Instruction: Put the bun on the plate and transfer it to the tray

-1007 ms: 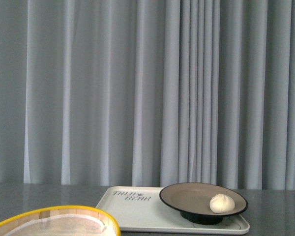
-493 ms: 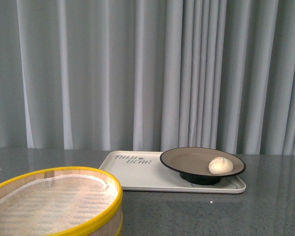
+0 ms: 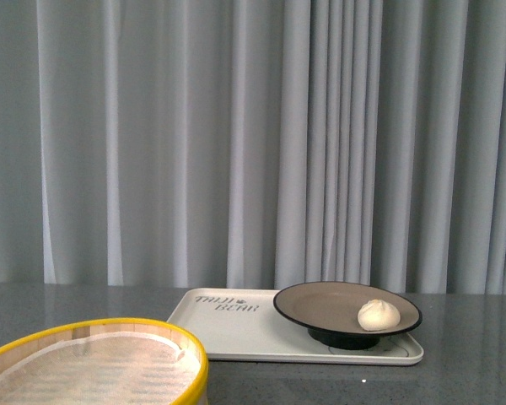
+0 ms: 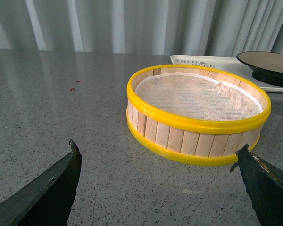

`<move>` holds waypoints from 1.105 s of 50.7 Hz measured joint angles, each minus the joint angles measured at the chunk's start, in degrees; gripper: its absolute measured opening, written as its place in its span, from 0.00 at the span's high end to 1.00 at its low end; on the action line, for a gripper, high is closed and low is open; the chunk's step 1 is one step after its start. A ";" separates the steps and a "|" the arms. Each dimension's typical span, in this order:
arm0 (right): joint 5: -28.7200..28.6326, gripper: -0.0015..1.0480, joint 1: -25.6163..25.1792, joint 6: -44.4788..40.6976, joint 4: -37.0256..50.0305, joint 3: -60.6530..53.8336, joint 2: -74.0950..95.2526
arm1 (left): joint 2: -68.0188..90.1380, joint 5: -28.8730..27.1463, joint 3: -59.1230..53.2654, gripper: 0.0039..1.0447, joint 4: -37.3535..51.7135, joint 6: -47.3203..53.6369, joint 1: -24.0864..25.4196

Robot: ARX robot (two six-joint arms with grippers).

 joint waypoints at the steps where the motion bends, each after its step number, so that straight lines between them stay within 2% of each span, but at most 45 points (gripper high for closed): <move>1: 0.02 0.98 0.00 0.00 -0.09 0.00 0.00 | -0.02 0.02 0.00 0.06 0.00 0.00 0.00; 11: 0.00 0.96 0.00 -0.02 -0.13 0.00 -0.04 | -0.02 0.00 0.00 0.06 0.00 0.00 0.00; 41: -0.02 0.08 -0.02 0.00 -0.15 0.00 -0.02 | 0.00 0.00 0.00 0.06 0.00 0.00 0.00; 56: -0.02 0.08 0.00 0.02 -0.15 0.00 -0.02 | 0.00 0.00 0.00 0.06 0.00 0.00 0.00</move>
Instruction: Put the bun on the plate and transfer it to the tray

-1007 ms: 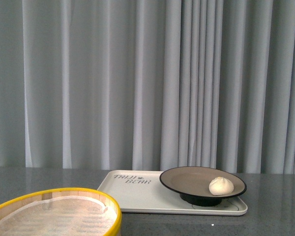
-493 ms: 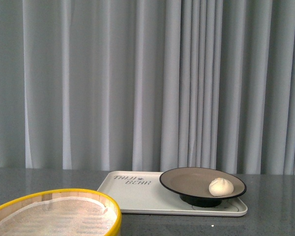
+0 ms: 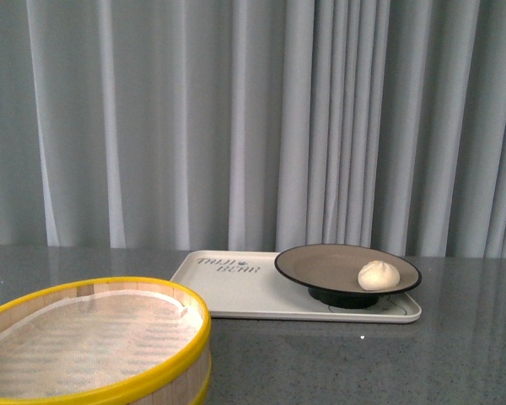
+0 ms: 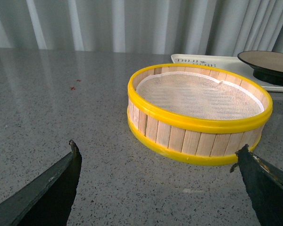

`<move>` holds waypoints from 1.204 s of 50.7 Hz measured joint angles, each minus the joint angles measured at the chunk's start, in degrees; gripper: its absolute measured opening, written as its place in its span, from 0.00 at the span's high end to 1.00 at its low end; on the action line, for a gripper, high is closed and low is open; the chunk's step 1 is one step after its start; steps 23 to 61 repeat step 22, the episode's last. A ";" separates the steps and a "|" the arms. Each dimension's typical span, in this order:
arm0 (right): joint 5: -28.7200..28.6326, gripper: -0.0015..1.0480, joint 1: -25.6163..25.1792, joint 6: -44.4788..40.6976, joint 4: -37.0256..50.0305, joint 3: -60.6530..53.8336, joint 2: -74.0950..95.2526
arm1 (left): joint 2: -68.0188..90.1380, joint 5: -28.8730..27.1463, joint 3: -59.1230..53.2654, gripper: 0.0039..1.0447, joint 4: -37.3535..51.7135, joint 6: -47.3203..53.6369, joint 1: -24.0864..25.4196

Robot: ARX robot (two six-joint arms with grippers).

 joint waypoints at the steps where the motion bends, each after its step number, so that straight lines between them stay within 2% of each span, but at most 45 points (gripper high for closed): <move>1: 0.00 0.08 -0.02 0.00 0.00 0.00 0.00 | 0.00 0.00 0.00 0.06 0.00 0.00 0.00; 61: 0.00 0.08 0.00 0.00 0.00 0.00 0.00 | 0.00 0.00 0.00 0.06 0.00 0.00 0.00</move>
